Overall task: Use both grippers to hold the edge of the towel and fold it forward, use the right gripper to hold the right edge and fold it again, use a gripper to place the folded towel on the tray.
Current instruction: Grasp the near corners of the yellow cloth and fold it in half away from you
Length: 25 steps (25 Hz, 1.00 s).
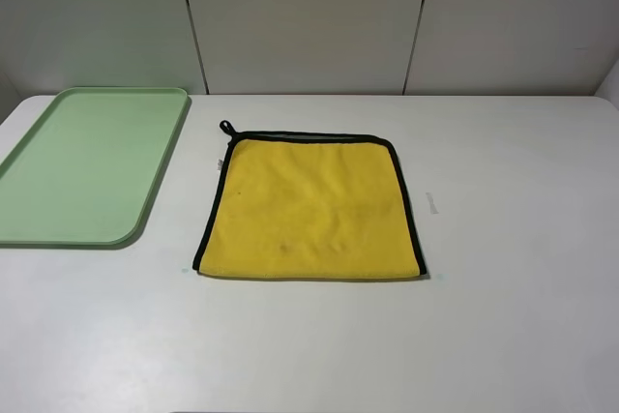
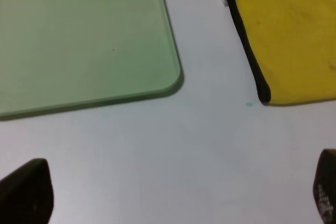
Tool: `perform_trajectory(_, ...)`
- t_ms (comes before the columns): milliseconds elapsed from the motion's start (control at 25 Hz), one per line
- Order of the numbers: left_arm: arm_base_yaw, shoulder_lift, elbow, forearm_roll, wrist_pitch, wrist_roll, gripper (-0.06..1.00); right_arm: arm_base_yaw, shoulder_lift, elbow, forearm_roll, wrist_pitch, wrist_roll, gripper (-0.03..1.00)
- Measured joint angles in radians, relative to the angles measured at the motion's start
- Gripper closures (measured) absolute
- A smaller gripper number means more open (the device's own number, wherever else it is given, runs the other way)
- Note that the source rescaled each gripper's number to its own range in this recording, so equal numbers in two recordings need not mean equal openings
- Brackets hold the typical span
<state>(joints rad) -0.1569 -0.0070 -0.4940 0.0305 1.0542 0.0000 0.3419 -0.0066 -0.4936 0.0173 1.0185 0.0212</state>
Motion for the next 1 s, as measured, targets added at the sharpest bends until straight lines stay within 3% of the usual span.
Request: perform_trajectory(1000,0.0,0.0,0.0,0.0,0.0,0.0,-0.05,0.0,0.0,0.0,0.0,0.0,0.0,-0.03)
